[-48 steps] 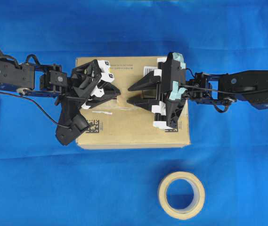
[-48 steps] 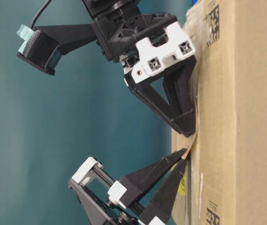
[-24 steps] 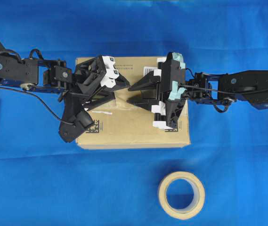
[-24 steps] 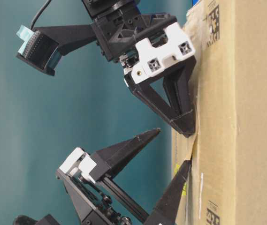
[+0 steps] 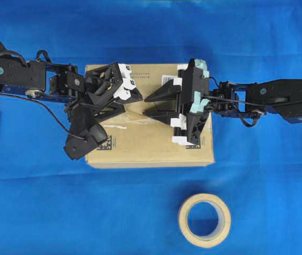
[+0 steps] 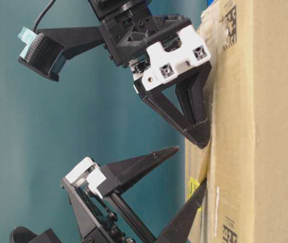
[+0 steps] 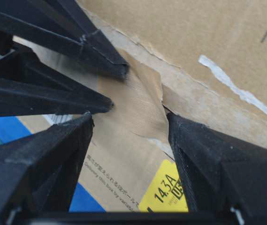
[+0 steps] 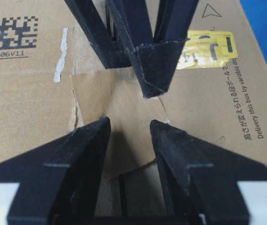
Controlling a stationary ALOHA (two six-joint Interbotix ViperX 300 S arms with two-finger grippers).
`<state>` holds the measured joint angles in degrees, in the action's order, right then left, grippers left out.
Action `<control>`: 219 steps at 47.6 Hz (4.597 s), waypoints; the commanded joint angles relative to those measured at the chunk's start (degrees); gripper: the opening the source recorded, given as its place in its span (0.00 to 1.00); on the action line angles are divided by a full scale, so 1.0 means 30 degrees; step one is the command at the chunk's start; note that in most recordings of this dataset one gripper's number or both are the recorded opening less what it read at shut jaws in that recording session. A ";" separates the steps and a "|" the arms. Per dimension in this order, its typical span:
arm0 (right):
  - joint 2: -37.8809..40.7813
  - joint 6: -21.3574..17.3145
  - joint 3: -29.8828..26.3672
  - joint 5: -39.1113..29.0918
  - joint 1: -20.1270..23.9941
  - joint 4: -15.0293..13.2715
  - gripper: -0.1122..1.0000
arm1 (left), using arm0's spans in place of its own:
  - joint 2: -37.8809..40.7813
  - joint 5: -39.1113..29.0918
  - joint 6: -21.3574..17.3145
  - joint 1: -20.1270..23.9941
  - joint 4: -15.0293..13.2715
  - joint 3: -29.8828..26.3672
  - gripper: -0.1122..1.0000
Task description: Apply tape along the seams of the closed cardboard box to seal it securely.
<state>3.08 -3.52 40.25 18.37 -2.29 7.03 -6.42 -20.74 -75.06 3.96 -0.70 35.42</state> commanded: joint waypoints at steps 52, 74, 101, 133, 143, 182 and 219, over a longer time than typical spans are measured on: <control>-0.0176 0.0029 -0.0234 -0.0205 0.0029 0.0029 0.49 | -0.0205 -0.1875 0.0029 0.0088 0.0527 -0.0264 0.67; -0.1934 0.0059 0.0967 -0.0059 0.0029 0.0029 0.49 | -0.2930 0.3281 0.1787 0.0059 -0.0205 0.2080 0.67; -0.3486 0.0293 0.0879 0.2021 -0.0850 -0.0029 0.10 | -0.3633 1.0254 1.6904 -0.1025 -0.0352 0.3164 0.15; 0.0527 0.0205 -0.1582 0.1494 -0.0410 -0.0176 0.10 | 0.0557 1.3564 1.9043 -0.0469 -0.0527 0.3516 0.10; 0.0879 0.0176 -0.1611 0.1406 -0.0293 -0.0205 0.10 | 0.1143 1.3594 1.9072 -0.0352 -0.0557 0.3428 0.10; -0.0557 -0.0029 0.0967 0.1084 -0.0264 0.0322 0.10 | -0.0586 1.3389 1.9043 0.0205 -0.0557 0.6211 0.10; 0.0205 0.0293 -0.1436 0.1201 -0.0117 -0.0029 0.10 | -0.0088 1.3535 1.9043 -0.1230 -0.0557 0.3838 0.10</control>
<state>2.64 -2.72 38.76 22.32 -3.08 7.21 -6.86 19.25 -18.02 0.53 -2.29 48.60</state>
